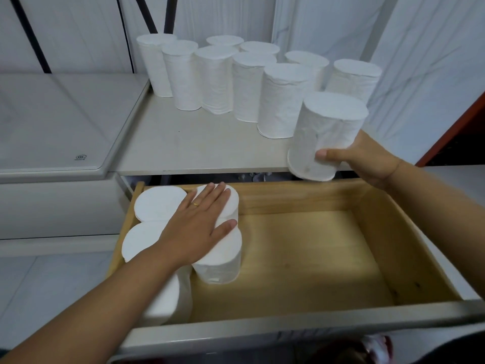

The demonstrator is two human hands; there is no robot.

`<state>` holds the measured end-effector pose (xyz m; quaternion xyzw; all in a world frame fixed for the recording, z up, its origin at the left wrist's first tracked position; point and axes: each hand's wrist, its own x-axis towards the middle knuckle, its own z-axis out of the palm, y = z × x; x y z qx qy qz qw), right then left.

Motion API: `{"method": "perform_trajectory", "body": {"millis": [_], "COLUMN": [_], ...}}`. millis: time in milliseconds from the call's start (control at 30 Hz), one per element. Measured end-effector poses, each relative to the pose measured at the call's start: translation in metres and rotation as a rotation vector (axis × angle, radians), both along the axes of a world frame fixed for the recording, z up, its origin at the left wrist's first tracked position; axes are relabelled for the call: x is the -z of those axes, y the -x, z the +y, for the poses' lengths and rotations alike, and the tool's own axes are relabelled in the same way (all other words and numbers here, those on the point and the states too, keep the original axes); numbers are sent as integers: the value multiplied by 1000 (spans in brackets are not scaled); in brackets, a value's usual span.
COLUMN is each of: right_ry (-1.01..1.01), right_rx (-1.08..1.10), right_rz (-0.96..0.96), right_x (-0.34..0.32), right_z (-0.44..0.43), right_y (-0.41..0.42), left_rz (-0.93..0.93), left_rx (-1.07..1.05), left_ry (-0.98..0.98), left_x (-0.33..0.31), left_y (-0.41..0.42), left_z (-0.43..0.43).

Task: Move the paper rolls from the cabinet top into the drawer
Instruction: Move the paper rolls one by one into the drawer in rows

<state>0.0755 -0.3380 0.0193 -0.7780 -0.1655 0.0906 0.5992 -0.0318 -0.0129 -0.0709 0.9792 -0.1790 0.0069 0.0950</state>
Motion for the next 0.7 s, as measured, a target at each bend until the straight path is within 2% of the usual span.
{"method": "perform_trajectory", "body": {"millis": [167, 333, 467, 633, 700], "right_ry": [87, 284, 311, 399, 353], "right_rx": [-267, -283, -289, -384, -457], "right_rz": [161, 264, 288, 409, 501], "right_x": [10, 68, 102, 103, 90], "right_z": [2, 17, 21, 11, 2], "right_y": [47, 58, 57, 52, 49], "left_rz": [-5, 9, 22, 19, 20], "left_rx": [1, -6, -4, 0, 0], "left_ry": [-23, -8, -23, -21, -17], "left_x": [-1, -3, -4, -4, -4], "left_y": [-1, 1, 2, 2, 2], "left_z": [0, -1, -1, -1, -1]}}
